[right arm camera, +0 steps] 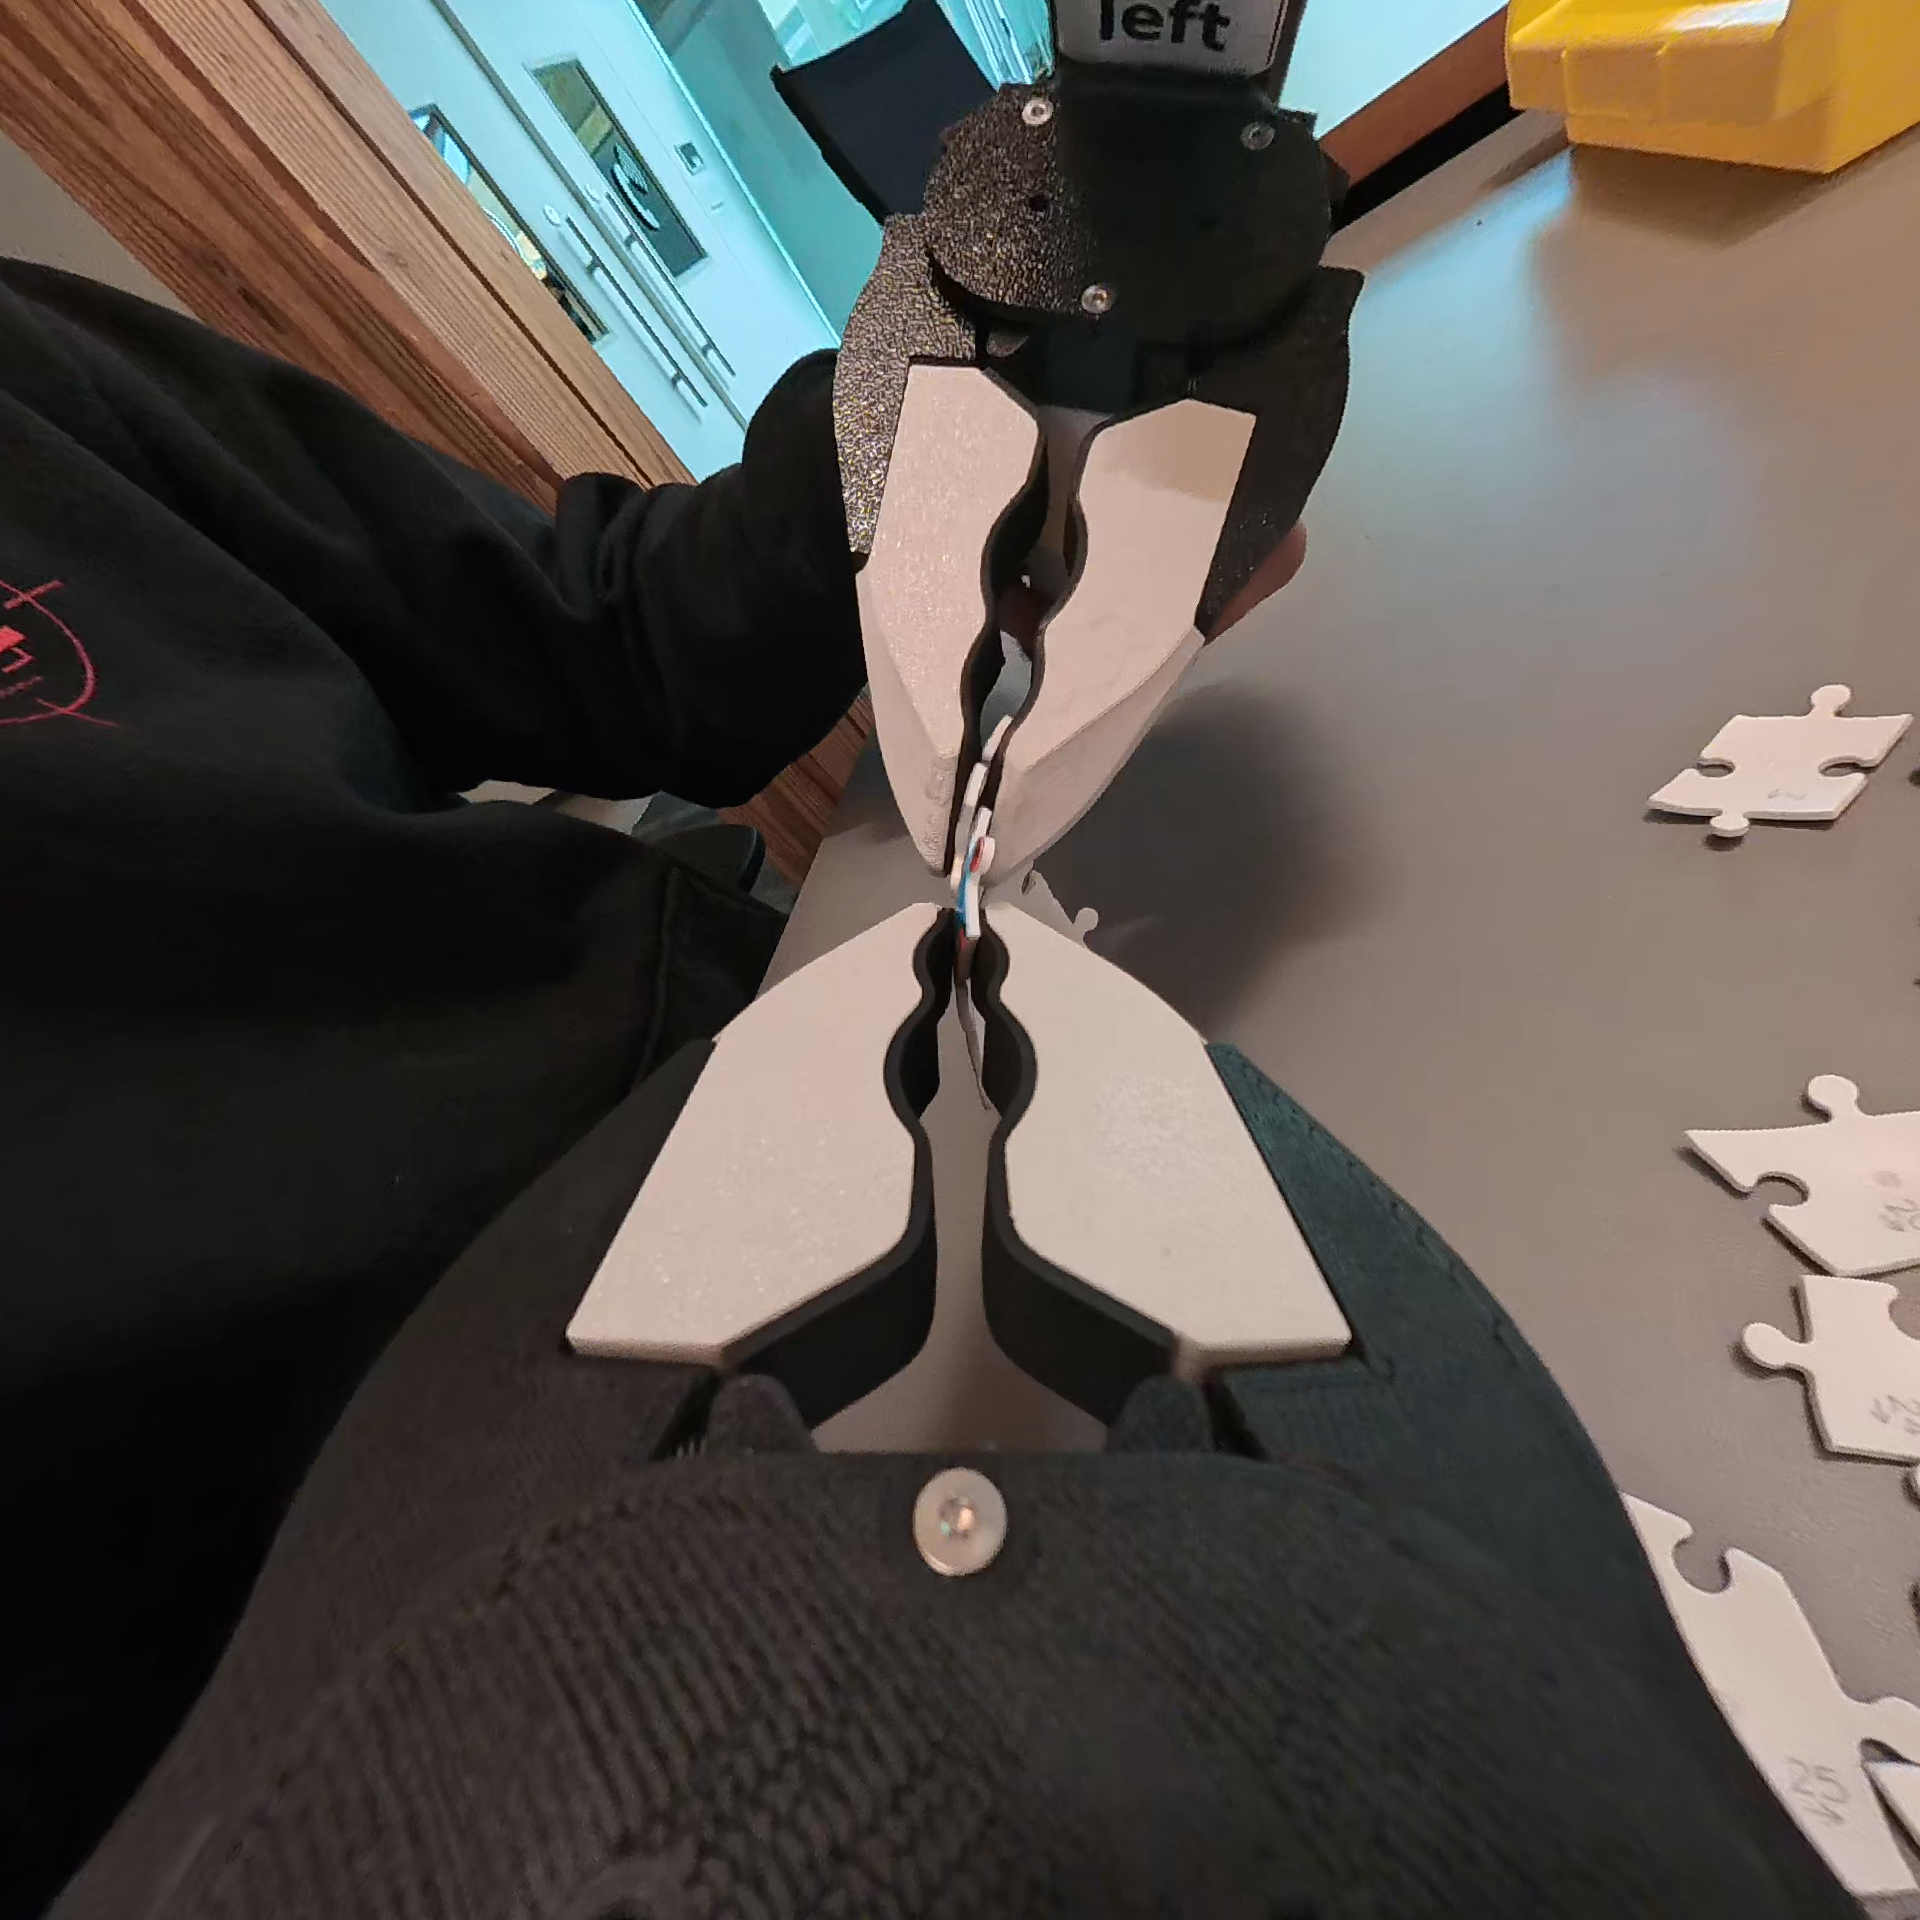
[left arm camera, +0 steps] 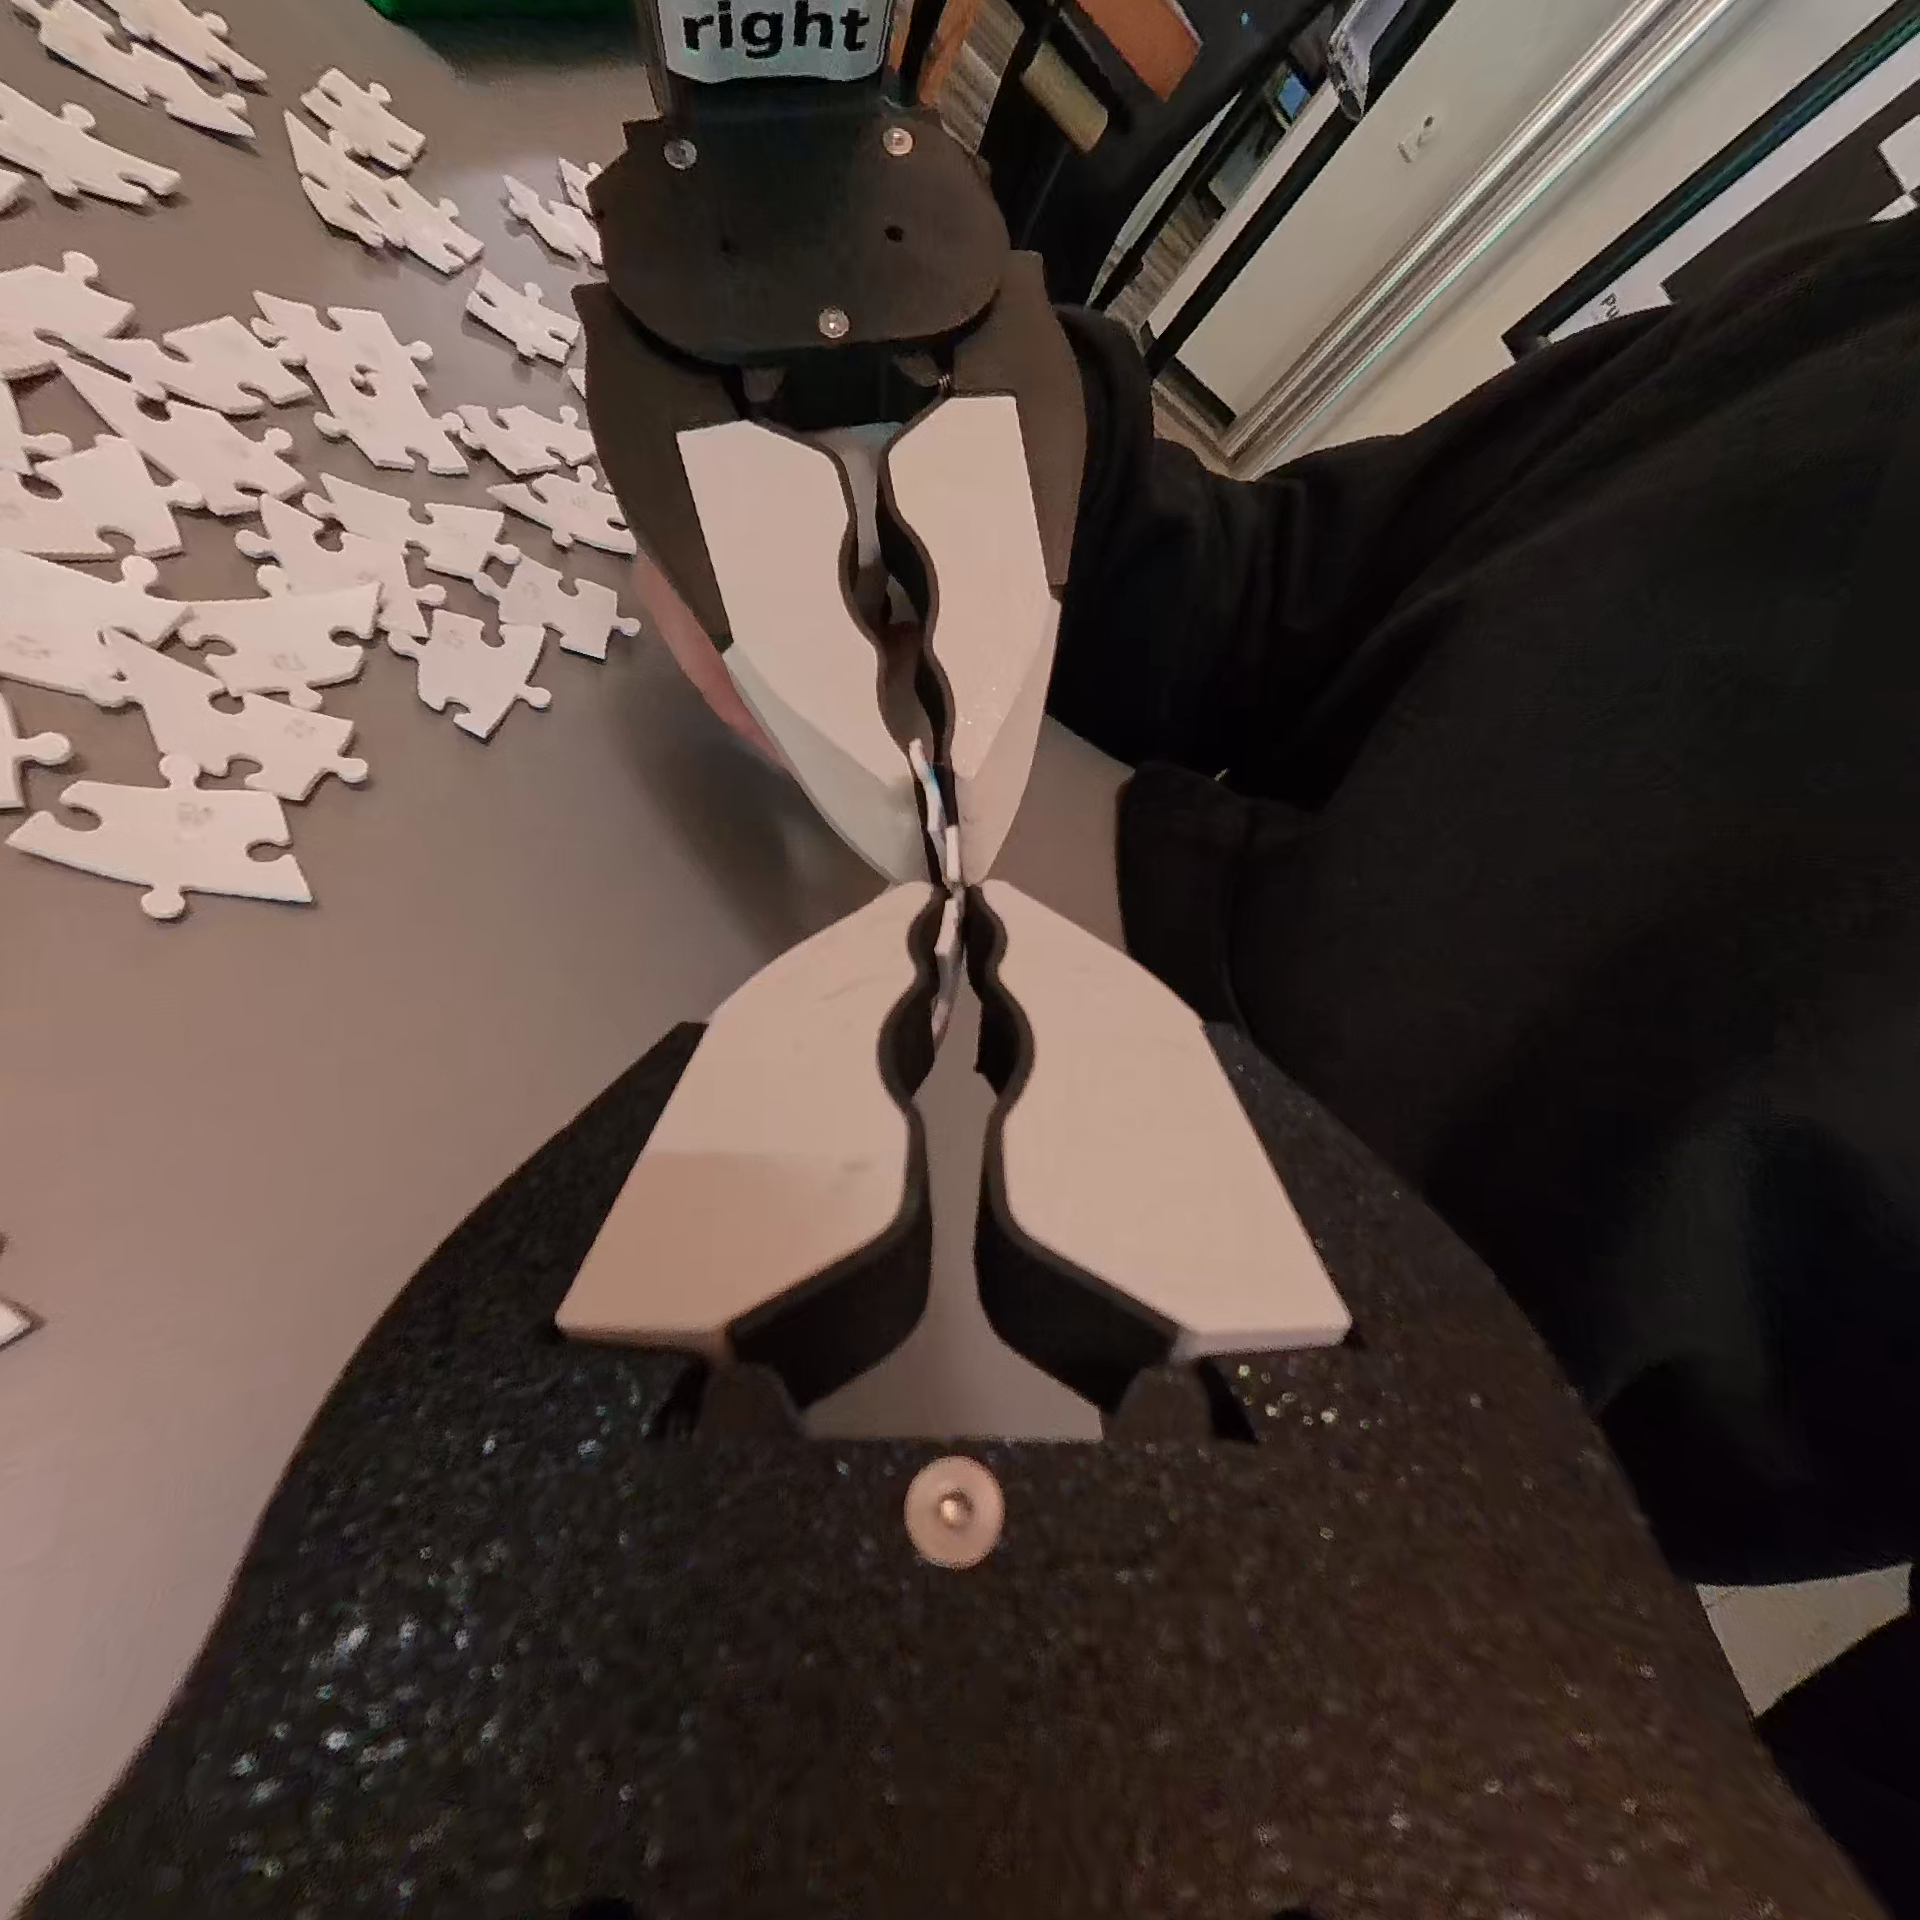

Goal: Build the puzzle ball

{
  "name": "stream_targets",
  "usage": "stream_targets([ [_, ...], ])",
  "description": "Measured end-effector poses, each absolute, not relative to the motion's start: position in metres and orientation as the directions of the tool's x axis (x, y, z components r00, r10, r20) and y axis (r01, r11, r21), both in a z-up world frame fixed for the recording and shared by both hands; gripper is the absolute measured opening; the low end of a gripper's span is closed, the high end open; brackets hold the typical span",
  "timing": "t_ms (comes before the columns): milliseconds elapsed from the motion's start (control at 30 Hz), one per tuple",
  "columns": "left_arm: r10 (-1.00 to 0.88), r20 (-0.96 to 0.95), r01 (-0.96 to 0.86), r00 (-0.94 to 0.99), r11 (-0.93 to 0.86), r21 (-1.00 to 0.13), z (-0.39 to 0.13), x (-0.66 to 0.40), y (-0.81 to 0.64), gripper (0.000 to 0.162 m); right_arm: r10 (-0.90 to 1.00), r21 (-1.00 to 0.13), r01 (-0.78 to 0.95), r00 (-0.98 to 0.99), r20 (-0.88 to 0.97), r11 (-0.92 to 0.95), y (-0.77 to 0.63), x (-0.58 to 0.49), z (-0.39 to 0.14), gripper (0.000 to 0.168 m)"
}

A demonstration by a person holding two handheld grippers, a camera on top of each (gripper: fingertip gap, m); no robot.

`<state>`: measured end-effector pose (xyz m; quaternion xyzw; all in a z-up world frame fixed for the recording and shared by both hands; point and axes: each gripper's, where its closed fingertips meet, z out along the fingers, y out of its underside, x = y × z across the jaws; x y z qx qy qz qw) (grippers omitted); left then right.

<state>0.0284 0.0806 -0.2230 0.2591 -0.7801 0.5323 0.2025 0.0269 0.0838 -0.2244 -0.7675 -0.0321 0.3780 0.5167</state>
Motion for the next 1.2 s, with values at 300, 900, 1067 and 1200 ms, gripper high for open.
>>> stream_targets([
  [300,-0.168,0.641,-0.662,-0.749,0.235,-0.712,-0.222,0.033,0.079,0.005,0.443,-0.835,-0.328,0.73,-0.521,-0.442,0.084,0.029,-0.221,0.003],
  [900,-0.076,0.764,-0.767,-0.641,0.112,-0.632,-0.211,0.036,0.077,0.002,0.442,-0.833,-0.419,0.71,-0.548,-0.36,0.084,0.039,-0.207,0.013],
  [1067,-0.129,0.726,-0.737,-0.676,0.136,-0.662,-0.215,0.039,0.077,0.002,0.417,-0.818,-0.427,0.71,-0.567,-0.386,0.085,0.042,-0.212,0.003],
  [1200,-0.15,0.695,-0.71,-0.703,0.089,-0.698,-0.204,0.045,0.082,0.028,0.426,-0.792,-0.505,0.668,-0.61,-0.342,0.084,0.048,-0.201,0.002],
])
